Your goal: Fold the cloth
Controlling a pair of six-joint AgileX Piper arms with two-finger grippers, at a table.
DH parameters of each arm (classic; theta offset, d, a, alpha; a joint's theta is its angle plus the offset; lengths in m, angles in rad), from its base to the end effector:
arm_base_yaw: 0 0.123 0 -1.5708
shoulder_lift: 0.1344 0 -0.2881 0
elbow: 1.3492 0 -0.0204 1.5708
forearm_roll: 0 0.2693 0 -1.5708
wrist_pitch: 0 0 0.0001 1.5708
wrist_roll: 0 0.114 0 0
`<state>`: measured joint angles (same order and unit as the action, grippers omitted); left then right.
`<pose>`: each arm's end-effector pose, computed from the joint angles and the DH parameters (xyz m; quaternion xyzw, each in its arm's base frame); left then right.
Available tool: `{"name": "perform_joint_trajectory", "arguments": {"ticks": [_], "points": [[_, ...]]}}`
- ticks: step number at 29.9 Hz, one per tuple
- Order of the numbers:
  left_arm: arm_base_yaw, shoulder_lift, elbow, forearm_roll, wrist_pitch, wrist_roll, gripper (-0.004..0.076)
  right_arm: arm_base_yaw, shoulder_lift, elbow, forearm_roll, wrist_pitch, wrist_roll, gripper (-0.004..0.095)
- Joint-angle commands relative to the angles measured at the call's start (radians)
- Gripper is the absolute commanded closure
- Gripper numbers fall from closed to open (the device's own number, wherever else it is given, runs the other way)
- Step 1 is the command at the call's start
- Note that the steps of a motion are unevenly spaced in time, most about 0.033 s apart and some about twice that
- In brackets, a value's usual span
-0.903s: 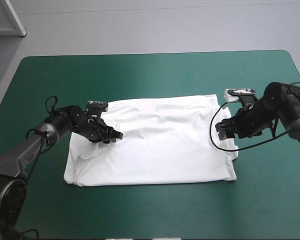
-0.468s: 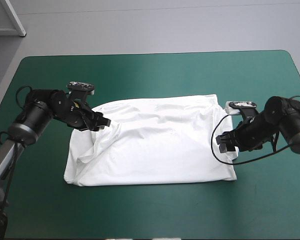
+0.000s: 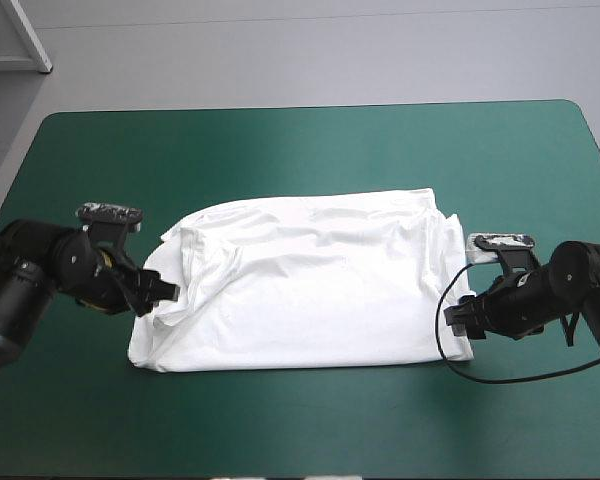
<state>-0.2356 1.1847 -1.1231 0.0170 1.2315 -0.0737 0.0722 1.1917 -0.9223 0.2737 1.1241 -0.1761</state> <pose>0.2314 -0.0537 0.3228 0.0808 0.9800 -0.0197 0.1806 0.2265 0.0443 0.2675 -0.0797 0.9797 0.1228 0.1372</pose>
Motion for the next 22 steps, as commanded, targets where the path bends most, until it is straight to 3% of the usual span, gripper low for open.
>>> {"name": "perform_joint_trajectory", "arguments": {"ticks": [1, 6, 11, 18, 22], "points": [[-0.005, -0.098, 0.099, 0.004, 0.058, -0.028, 0.0300, -0.001, -0.045, -0.015, 0.008, 0.001, 0.004, 0.0302], [-0.005, -0.144, 0.286, 0.000, 0.014, -0.028, 0.0267, -0.001, -0.054, -0.015, 0.012, 0.013, 0.006, 0.0302], [-0.005, -0.134, 0.407, -0.017, -0.150, -0.035, 0.0248, -0.001, -0.062, -0.015, 0.019, 0.045, 0.006, 0.0302], [-0.005, -0.050, 0.439, -0.038, -0.328, -0.035, 0.0249, -0.001, -0.091, 0.018, 0.019, 0.050, 0.006, 0.0302], [-0.005, 0.055, 0.439, -0.030, -0.367, -0.027, 0.0249, -0.001, -0.091, 0.049, 0.017, 0.044, 0.007, 0.0302]]}}
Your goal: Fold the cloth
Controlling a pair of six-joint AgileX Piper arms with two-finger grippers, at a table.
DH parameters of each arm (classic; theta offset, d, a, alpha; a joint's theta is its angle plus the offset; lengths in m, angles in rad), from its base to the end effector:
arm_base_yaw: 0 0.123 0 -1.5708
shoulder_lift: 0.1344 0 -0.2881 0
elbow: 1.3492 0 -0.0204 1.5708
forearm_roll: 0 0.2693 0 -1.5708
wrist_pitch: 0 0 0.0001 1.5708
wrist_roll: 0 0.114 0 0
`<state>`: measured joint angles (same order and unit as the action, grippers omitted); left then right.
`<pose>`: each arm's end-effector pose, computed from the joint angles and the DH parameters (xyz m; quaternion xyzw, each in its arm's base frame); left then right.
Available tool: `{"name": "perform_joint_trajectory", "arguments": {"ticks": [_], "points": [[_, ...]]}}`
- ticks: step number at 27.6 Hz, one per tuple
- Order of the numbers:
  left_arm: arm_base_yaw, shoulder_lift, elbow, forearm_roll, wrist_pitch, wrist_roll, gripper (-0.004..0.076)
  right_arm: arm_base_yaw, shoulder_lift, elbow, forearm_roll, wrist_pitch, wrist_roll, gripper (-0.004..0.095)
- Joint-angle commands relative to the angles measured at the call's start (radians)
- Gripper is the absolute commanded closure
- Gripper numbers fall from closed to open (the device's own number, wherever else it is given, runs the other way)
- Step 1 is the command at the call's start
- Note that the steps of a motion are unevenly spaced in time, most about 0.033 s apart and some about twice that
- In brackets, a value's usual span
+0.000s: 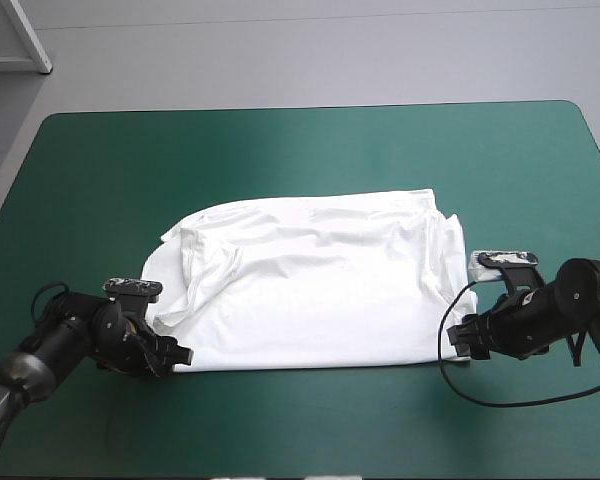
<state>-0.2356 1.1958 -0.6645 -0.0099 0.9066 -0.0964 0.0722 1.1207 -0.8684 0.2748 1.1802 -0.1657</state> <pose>0.2021 -0.0494 0.1943 0.0665 0.9917 -0.0223 0.1076 0.2030 0.0434 0.2655 -0.0795 0.9818 0.1264 0.1175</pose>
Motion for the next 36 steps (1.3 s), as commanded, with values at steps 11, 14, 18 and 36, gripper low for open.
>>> {"name": "perform_joint_trajectory", "arguments": {"ticks": [11, 14, 18, 36], "points": [[-0.005, 0.173, -0.019, -0.026, -0.040, -0.005, 0.0584, -0.001, 0.001, 0.008, -0.029, -0.108, 0.009, 0.0302], [-0.005, 0.173, -0.019, -0.023, -0.040, 0.009, 0.0731, -0.001, 0.038, 0.008, -0.029, -0.123, 0.013, 0.0302], [-0.005, 0.173, -0.019, -0.031, -0.040, 0.018, 0.0730, -0.001, 0.103, 0.008, -0.007, -0.140, 0.013, 0.0302], [-0.005, 0.173, -0.021, -0.042, -0.065, 0.022, 0.0730, 0.198, 0.344, 0.008, 0.021, -0.248, 0.050, 0.0893]]}}
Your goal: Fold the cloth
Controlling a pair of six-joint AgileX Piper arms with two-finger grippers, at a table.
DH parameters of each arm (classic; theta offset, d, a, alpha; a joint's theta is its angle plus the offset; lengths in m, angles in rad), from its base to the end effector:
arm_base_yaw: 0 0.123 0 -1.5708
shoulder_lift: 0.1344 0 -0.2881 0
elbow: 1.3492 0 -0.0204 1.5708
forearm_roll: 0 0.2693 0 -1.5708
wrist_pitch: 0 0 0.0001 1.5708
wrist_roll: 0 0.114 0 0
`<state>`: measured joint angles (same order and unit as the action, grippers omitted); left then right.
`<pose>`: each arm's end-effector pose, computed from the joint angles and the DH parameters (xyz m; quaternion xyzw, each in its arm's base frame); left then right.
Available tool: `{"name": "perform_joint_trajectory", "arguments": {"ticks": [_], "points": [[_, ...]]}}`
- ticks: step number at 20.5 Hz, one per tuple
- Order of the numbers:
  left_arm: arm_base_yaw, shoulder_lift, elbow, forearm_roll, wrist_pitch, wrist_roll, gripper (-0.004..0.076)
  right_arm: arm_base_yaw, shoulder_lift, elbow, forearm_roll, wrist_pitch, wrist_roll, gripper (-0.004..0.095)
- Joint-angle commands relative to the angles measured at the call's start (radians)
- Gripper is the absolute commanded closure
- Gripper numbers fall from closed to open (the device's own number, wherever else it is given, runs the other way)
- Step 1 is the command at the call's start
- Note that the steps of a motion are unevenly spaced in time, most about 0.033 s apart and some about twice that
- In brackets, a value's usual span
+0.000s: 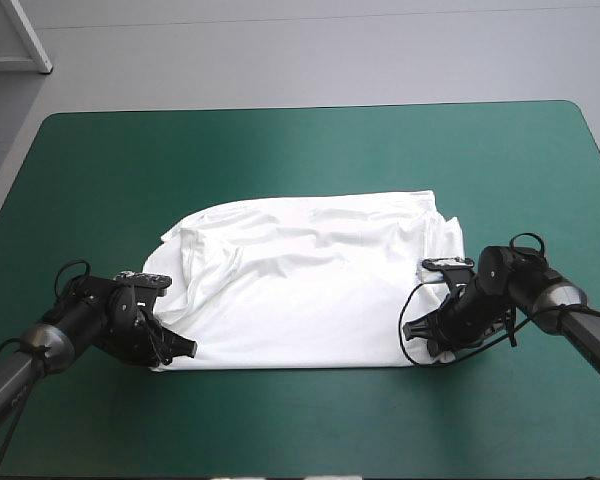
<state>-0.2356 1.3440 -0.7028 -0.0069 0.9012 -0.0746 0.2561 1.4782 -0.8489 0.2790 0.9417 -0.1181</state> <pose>0.2198 -0.0534 0.1723 0.0783 0.9953 -0.0117 0.0566 0.2498 0.0917 0.1789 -0.1085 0.9864 0.1186 0.0350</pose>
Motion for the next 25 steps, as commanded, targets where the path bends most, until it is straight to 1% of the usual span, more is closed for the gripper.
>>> {"name": "perform_joint_trajectory", "arguments": {"ticks": [1, 3, 4, 8, 11, 12, 13, 14, 15, 16, 17, 19, 25], "points": [[-0.005, 0.025, 0.017, -0.043, -0.059, 0.000, 0.0730, 0.014, -0.018, -0.012, 0.009, -0.010, 0.005, 0.0921], [-0.005, 0.025, -0.003, -0.039, -0.045, 0.000, 0.0730, 0.014, -0.042, -0.012, -0.036, -0.008, 0.035, 0.0919], [-0.005, 0.025, -0.039, -0.039, -0.014, 0.000, 0.0730, 0.014, -0.071, -0.014, -0.069, 0.002, 0.058, 0.0922], [-0.005, 0.025, -0.195, -0.039, 0.032, 0.009, 0.0731, 0.014, -0.148, -0.050, -0.083, -0.003, 0.078, 0.0923], [-0.005, 0.029, -0.372, 0.007, 0.068, 0.023, 0.0732, 0.014, -0.141, -0.174, -0.115, -0.015, 0.094, 0.0923], [-0.003, 0.042, -0.449, 0.048, 0.104, 0.023, 0.0732, 0.014, -0.127, -0.252, -0.169, -0.015, 0.137, 0.0923], [-0.003, 0.055, -0.494, 0.064, 0.126, 0.023, 0.0732, 0.014, -0.115, -0.295, -0.192, -0.015, 0.155, 0.0923], [0.008, 0.093, -0.564, 0.082, 0.159, 0.026, 0.0732, 0.012, -0.082, -0.382, -0.230, -0.015, 0.175, 0.0923], [0.015, 0.118, -0.606, 0.090, 0.172, 0.028, 0.0732, 0.012, -0.065, -0.417, -0.240, -0.015, 0.175, 0.0923], [0.037, 0.172, -0.689, 0.088, 0.191, 0.039, 0.0732, 0.012, -0.015, -0.508, -0.255, -0.019, 0.175, 0.0923], [0.046, 0.190, -0.719, 0.084, 0.200, 0.047, 0.0732, 0.012, 0.014, -0.545, -0.257, -0.020, 0.175, 0.0923], [0.080, 0.297, -0.844, 0.087, 0.210, 0.056, 0.0732, 0.012, 0.137, -0.706, -0.279, -0.021, 0.175, 0.0923], [0.106, 0.464, -0.992, 0.103, 0.192, 0.075, 0.0732, 0.003, 0.361, -0.910, -0.300, -0.021, 0.175, 0.0923]]}}
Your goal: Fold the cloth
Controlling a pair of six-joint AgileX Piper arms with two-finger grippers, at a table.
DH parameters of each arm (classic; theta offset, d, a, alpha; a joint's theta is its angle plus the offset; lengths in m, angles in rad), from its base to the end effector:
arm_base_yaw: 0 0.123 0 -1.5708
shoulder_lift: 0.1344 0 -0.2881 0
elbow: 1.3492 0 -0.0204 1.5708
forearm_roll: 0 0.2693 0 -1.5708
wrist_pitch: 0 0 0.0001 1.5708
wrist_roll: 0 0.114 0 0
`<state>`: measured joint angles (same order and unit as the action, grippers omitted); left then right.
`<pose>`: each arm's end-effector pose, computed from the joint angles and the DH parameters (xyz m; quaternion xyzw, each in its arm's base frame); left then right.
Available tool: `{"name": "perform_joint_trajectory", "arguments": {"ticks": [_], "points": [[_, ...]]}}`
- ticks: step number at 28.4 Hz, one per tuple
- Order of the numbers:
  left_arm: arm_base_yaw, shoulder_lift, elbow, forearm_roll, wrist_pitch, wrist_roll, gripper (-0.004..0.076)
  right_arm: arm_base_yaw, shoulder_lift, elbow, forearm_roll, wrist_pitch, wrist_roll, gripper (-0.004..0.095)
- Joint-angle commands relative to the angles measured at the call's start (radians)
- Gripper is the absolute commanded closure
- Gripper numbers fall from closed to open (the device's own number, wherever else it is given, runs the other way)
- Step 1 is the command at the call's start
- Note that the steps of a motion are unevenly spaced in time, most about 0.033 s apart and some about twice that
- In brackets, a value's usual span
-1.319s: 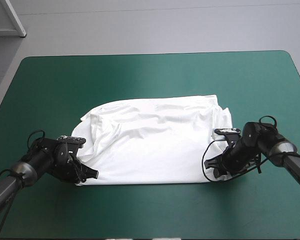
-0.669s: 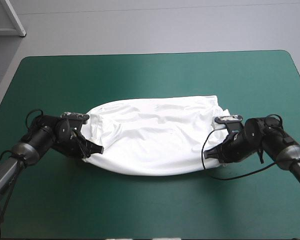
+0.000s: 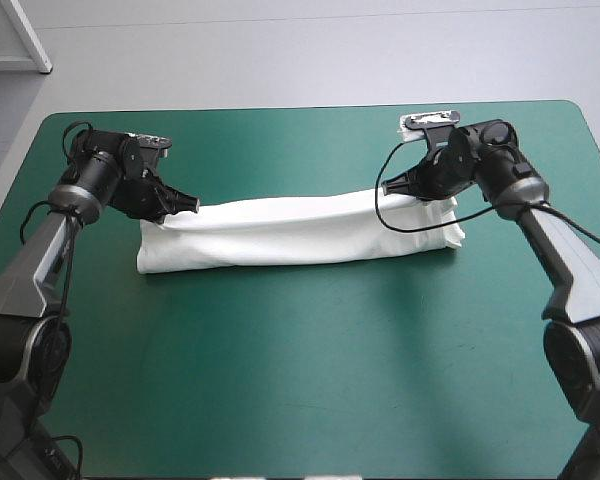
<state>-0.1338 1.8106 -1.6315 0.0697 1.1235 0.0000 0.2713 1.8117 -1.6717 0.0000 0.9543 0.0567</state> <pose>0.4122 -0.0483 0.2801 0.0750 0.9808 0.0217 0.1785 0.4205 0.1170 0.3008 -0.1029 0.9550 0.0454 0.2744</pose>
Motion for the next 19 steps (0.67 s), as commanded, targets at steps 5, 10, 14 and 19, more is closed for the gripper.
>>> {"name": "perform_joint_trajectory", "arguments": {"ticks": [5, 10, 14, 19], "points": [[0.004, 0.084, -0.080, 0.068, -0.103, -0.006, 0.0732, -0.049, 0.132, -0.154, -0.028, -0.044, 0.000, 0.0923], [0.005, 0.126, -0.080, 0.063, -0.139, -0.006, 0.0732, -0.070, 0.180, -0.158, -0.026, -0.060, -0.016, 0.0923], [0.005, 0.127, -0.080, 0.058, -0.163, -0.006, 0.0702, -0.070, 0.187, -0.158, 0.000, -0.092, -0.048, 0.0876], [0.005, 0.112, -0.082, 0.058, -0.149, -0.008, 0.0425, -0.070, 0.181, -0.158, 0.036, -0.112, -0.079, 0.0348]]}}
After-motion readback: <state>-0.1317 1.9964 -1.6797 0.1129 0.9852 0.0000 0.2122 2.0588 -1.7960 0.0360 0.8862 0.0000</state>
